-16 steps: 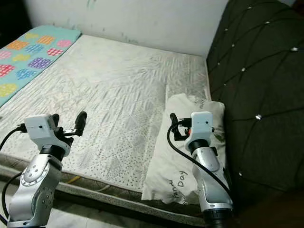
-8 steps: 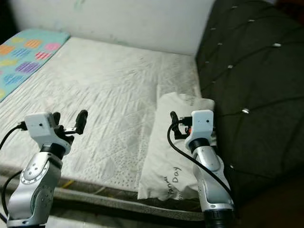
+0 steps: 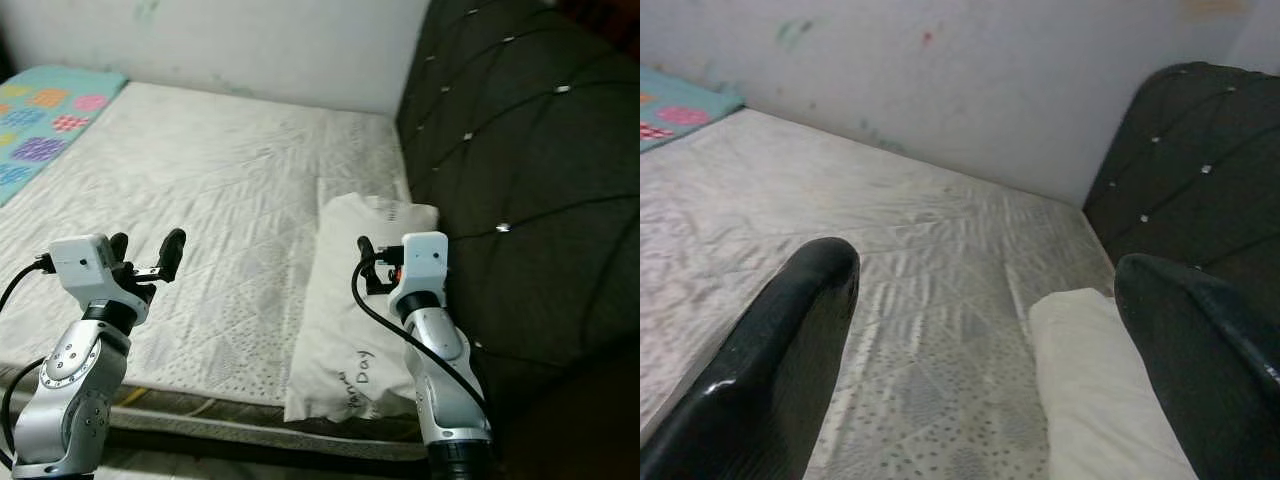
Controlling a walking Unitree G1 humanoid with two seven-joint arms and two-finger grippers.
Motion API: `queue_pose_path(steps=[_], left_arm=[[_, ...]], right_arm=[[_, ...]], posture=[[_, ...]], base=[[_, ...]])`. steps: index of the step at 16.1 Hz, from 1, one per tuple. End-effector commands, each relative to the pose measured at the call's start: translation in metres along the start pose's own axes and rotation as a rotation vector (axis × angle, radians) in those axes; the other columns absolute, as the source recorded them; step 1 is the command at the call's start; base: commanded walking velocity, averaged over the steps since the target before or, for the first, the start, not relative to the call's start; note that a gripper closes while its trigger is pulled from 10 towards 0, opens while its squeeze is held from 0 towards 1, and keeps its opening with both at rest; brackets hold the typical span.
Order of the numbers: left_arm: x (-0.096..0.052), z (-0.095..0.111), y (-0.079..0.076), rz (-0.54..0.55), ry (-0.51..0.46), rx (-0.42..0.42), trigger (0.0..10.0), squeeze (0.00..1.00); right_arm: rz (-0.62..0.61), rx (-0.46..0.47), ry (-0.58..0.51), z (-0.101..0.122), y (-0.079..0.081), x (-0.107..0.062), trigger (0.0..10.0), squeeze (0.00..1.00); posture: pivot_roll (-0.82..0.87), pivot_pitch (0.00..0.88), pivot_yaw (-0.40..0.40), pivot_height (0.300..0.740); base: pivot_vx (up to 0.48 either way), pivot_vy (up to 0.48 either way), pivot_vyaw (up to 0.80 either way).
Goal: Clean up the room
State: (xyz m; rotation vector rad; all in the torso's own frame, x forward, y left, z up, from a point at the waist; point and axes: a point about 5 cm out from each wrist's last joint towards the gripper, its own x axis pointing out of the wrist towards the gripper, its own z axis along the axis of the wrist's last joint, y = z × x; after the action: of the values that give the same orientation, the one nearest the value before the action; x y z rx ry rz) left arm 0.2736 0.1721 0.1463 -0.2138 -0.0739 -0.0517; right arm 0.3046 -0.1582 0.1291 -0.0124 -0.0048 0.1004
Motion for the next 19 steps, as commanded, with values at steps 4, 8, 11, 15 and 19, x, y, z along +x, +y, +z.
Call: queue_pose_path(steps=[4,8,11,15,19], left_arm=[[-0.0006,-0.0005,-0.0025,-0.01,0.009,-0.011,10.0,0.0],[-0.0009,-0.0008,-0.0026,-0.007,0.009,-0.017,10.0,0.0],[-0.0006,-0.0008,-0.0027,-0.007,0.01,-0.017,10.0,0.0],[-0.0004,-0.0007,-0.0031,-0.007,0.012,-0.013,10.0,0.0],[0.0,-0.0007,-0.0036,-0.005,0.01,-0.013,10.0,0.0]], right_arm=[[-0.006,-0.004,-0.006,0.0039,-0.0022,-0.0001,10.0,0.0],[-0.006,-0.003,-0.006,0.0039,-0.0023,-0.0003,10.0,0.0],[-0.005,-0.003,-0.005,0.004,-0.0021,-0.0003,10.0,0.0],[-0.004,-0.004,-0.002,0.0037,-0.0024,0.0001,10.0,0.0],[0.003,-0.008,0.0,0.0038,-0.002,0.0008,10.0,0.0]], posture=[[-0.02,0.0,-0.042,0.74],[-0.02,0.0,-0.044,0.74],[-0.02,0.0,-0.043,0.74],[-0.02,0.0,-0.044,0.74],[-0.03,0.0,-0.046,0.74]], base=[[0.0,0.0,-0.8],[0.0,0.233,-0.6],[0.0,0.421,0.0],[0.0,0.425,0.0],[0.0,0.281,0.0]])
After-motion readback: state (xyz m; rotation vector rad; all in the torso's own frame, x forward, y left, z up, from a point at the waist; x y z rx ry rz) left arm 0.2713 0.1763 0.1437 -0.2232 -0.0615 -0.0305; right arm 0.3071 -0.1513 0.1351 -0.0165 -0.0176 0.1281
